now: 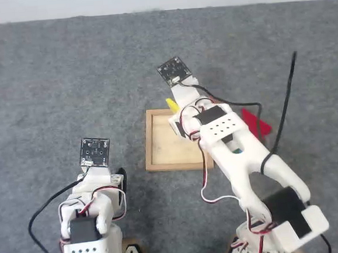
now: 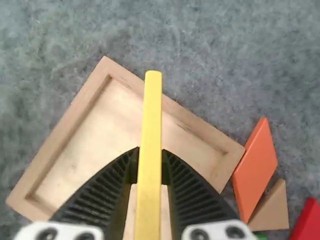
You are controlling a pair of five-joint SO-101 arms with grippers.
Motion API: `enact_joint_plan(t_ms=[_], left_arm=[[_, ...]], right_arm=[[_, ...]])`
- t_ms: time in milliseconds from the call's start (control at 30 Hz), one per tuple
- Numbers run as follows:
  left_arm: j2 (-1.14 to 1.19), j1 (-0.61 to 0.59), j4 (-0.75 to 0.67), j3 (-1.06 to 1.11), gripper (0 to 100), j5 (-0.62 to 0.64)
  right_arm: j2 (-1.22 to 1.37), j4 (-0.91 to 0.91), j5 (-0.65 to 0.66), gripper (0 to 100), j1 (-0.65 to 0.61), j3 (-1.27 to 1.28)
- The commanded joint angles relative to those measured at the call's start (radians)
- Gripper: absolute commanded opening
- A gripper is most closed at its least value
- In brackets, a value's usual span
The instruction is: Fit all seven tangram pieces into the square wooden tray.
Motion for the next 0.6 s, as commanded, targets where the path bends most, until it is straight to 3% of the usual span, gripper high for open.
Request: enact_joint_plan(t_ms=[0, 467, 567], left_arm=[[-0.028, 0.002, 0.009, -0.008, 15, -0.006], [-0.028, 0.002, 0.009, -0.008, 15, -0.006], [-0.028, 0.002, 0.009, -0.008, 15, -0.006]], right_arm=[[-0.054, -0.038, -0.012, 0.9, 0.001, -0.011], [0.059, -0.084, -0.005, 1.1, -0.056, -0.017], [0.058, -0.056, -0.005, 5.0, -0.059, -0.017]])
